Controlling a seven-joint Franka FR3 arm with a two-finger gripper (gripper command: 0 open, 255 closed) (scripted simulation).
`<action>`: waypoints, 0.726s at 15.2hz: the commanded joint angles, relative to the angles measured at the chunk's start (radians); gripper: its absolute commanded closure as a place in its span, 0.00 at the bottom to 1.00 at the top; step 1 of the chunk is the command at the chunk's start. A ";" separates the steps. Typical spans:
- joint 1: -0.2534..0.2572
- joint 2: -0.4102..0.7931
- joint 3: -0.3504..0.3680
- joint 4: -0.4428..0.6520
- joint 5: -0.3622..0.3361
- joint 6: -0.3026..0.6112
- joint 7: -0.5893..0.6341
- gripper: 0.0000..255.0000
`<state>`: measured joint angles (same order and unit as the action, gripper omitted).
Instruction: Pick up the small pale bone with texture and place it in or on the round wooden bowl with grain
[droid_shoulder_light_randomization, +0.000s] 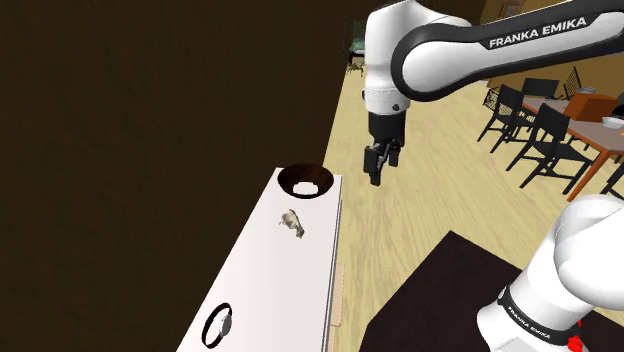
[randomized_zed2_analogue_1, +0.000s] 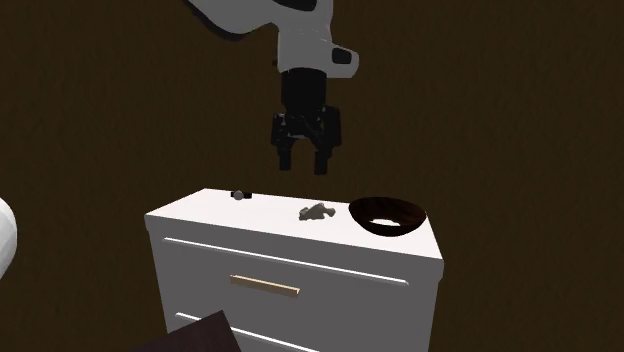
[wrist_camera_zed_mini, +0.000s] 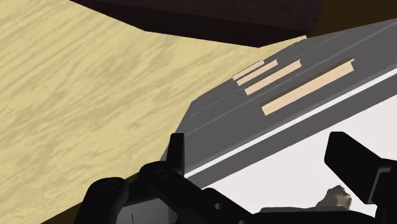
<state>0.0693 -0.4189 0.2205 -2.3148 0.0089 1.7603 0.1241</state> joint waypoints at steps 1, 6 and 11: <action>0.006 0.074 0.028 0.043 0.001 0.031 0.036 0.00; 0.026 0.247 0.092 0.159 -0.019 0.085 0.127 0.00; 0.054 0.432 0.141 0.304 -0.069 0.113 0.222 0.00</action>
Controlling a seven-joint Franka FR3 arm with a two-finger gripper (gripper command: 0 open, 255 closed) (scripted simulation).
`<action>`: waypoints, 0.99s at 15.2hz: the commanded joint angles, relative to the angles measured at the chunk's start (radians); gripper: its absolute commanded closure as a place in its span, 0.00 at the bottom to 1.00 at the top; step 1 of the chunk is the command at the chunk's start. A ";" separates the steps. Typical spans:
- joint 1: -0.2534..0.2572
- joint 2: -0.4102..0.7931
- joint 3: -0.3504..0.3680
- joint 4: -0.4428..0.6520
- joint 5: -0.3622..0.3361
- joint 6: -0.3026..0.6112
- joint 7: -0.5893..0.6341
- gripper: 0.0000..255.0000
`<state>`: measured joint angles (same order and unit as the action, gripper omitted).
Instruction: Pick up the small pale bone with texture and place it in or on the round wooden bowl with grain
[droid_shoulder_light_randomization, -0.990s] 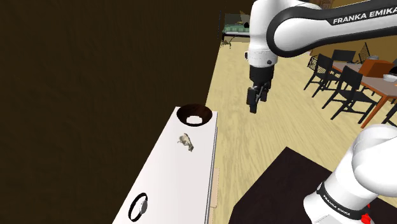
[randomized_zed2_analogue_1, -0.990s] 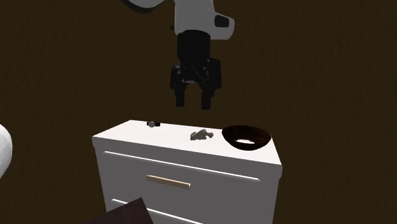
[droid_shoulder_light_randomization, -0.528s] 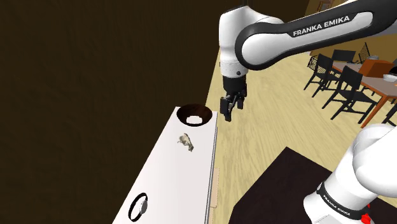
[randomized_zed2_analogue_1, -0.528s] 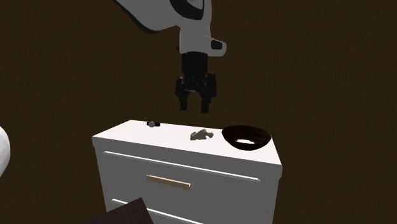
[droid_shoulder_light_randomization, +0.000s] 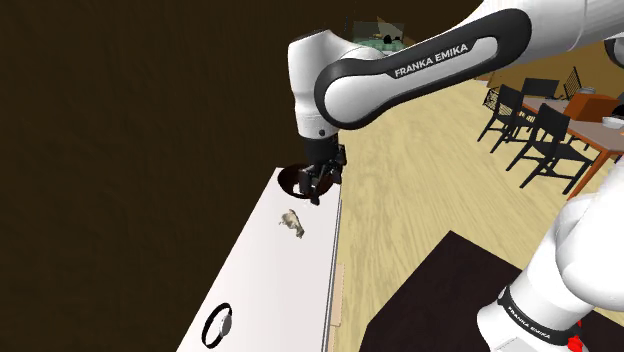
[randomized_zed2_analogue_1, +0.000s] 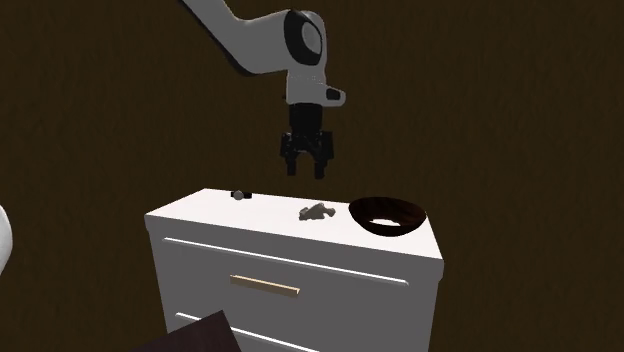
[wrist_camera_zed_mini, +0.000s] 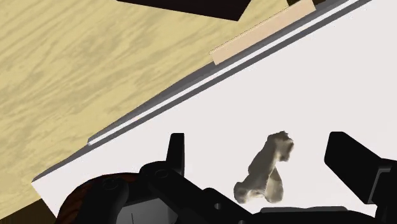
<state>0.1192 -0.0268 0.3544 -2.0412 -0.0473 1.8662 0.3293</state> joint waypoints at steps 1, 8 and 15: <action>0.012 0.078 0.014 0.064 -0.025 0.009 0.035 0.00; 0.062 0.266 0.033 0.216 -0.094 0.029 0.119 0.00; 0.060 0.281 0.029 0.158 -0.103 0.099 0.125 0.00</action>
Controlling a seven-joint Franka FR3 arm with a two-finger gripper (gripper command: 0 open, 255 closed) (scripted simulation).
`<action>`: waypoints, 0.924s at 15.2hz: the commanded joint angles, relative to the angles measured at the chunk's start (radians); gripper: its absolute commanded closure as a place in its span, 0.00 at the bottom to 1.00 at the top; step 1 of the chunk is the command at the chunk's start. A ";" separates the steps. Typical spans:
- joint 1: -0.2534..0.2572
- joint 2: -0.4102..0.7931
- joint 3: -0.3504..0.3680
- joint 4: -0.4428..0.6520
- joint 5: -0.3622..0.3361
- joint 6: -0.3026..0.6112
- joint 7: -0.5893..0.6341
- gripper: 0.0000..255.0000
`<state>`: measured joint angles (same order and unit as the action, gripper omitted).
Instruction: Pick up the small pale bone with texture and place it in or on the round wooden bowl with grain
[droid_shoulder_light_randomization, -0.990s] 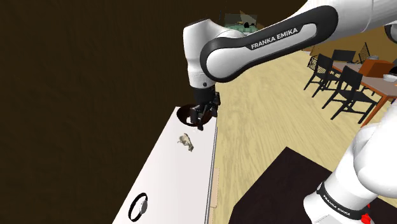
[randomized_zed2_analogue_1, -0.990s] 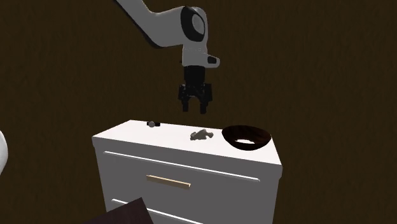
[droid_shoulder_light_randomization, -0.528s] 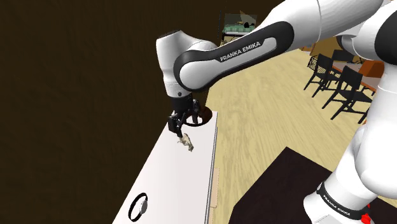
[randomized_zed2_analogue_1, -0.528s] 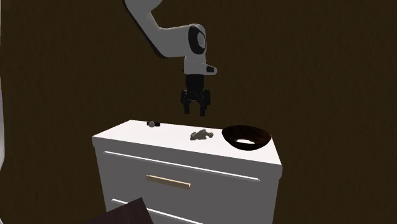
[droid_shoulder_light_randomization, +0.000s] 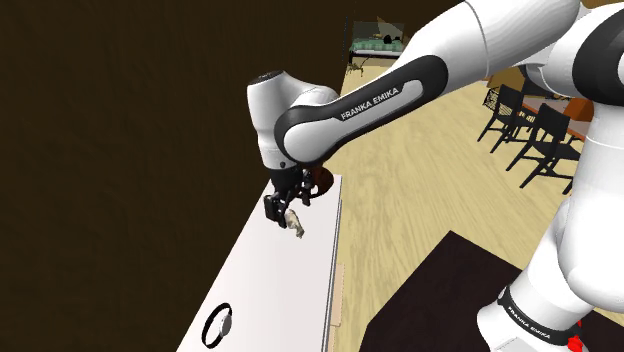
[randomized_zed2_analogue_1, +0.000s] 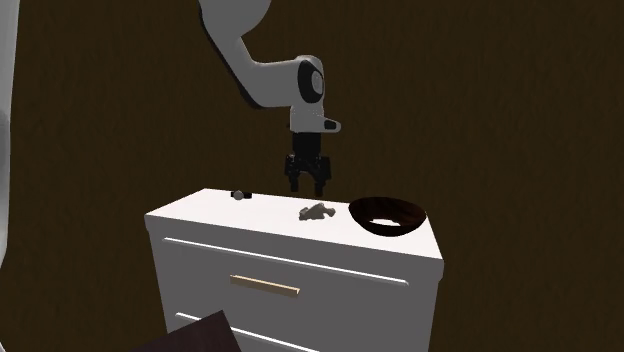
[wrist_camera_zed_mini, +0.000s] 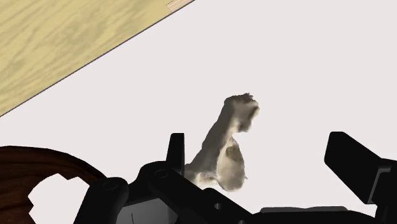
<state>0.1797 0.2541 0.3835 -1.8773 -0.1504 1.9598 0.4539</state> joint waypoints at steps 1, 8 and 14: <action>0.000 0.000 0.000 -0.005 0.000 0.006 0.001 0.00; 0.000 0.000 0.000 -0.005 0.000 0.006 0.001 1.00; 0.000 0.000 0.000 -0.005 0.000 0.006 0.001 1.00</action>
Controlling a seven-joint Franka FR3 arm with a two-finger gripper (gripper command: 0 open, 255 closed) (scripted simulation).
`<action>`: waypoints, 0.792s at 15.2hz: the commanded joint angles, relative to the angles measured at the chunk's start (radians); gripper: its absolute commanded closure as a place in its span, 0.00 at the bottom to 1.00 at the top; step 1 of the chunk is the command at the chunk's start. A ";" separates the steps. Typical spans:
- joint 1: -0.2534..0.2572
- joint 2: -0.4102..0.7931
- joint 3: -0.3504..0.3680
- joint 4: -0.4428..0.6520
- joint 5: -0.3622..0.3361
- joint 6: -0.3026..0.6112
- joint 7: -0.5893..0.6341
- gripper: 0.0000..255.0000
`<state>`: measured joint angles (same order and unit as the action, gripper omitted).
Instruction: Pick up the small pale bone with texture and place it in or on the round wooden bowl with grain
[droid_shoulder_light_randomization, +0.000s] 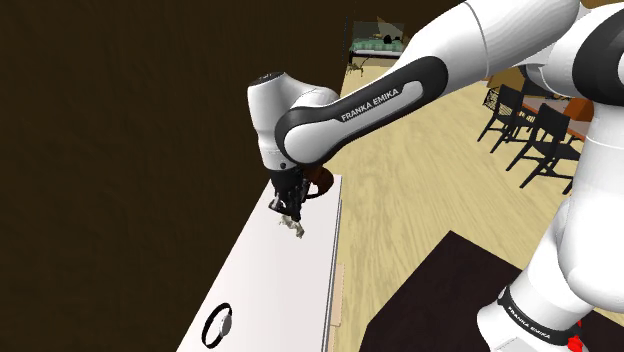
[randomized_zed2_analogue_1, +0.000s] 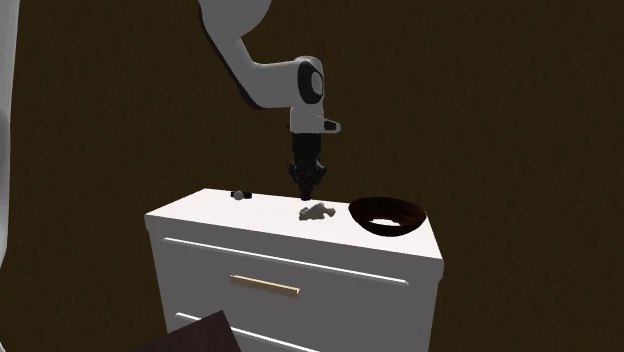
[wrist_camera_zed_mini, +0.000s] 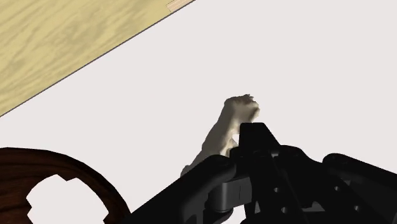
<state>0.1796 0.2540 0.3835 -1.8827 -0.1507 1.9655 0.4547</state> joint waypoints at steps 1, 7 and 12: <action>0.000 0.000 0.000 0.000 0.000 0.000 0.000 1.00; -0.001 -0.020 -0.025 -0.109 -0.085 0.195 0.055 0.00; 0.000 0.014 -0.034 -0.135 -0.108 0.252 0.069 0.00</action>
<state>0.1796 0.2645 0.3512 -2.0081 -0.2543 2.2037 0.5210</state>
